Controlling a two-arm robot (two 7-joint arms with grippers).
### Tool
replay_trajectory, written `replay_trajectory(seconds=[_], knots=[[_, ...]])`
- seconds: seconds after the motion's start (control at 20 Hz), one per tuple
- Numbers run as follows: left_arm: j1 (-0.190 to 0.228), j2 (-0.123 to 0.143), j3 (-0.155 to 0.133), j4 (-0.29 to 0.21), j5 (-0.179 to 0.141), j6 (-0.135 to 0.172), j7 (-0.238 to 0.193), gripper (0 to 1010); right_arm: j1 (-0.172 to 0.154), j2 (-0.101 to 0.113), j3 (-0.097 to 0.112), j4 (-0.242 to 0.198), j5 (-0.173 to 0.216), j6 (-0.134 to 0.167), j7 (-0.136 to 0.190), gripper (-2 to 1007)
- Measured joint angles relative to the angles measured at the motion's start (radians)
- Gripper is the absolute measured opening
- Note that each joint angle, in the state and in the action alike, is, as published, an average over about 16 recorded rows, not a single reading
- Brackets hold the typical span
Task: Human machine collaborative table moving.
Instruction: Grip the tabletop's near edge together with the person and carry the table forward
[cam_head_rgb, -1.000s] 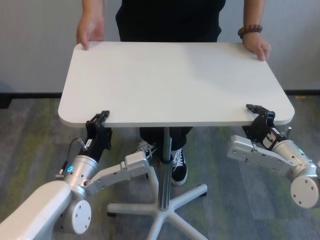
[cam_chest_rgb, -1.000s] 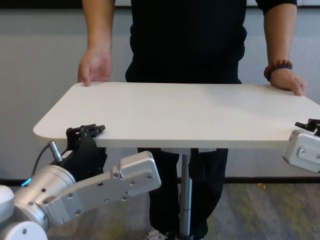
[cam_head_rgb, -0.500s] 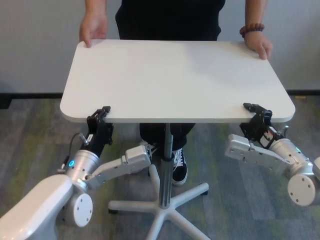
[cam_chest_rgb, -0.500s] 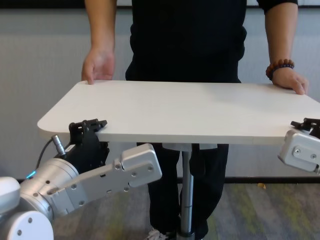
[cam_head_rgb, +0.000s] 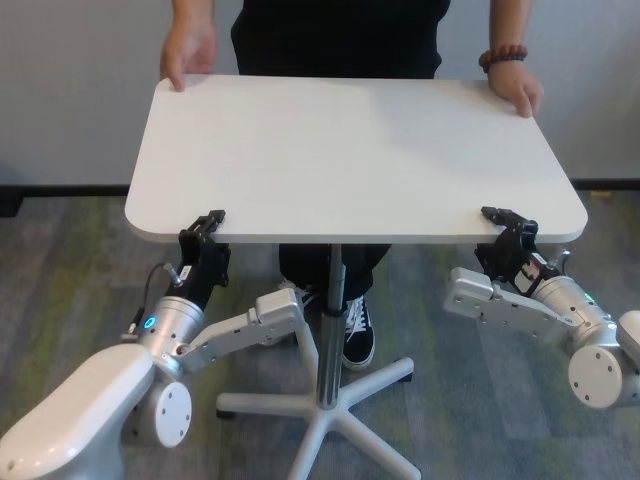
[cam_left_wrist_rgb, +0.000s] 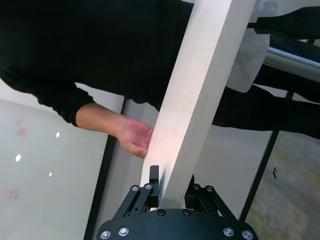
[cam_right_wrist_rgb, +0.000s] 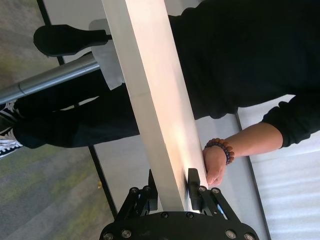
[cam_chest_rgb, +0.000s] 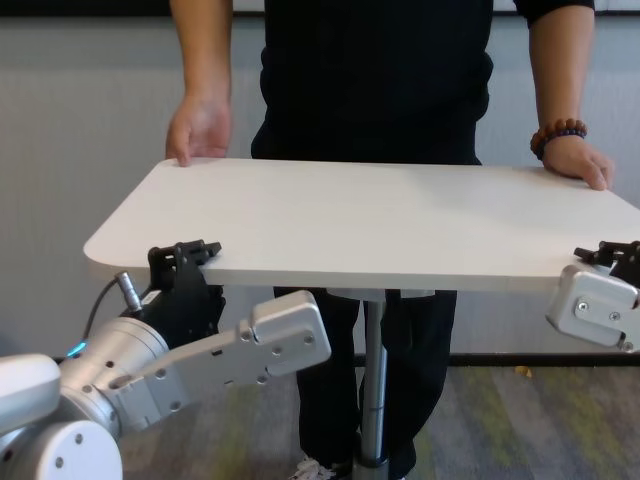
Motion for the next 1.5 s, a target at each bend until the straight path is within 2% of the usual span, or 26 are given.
replay_trajectory(seconds=[1.05, 1.5], knots=[[-0.081, -0.041, 0.036, 0.156, 0.002, -0.014, 0.05, 287, 0.073, -0.045, -0.038, 0.152, 0.002, -0.034, -0.032, 338], [-0.097, -0.056, 0.045, 0.209, -0.009, -0.025, 0.056, 287, 0.089, -0.057, -0.051, 0.183, 0.004, -0.038, -0.037, 338]])
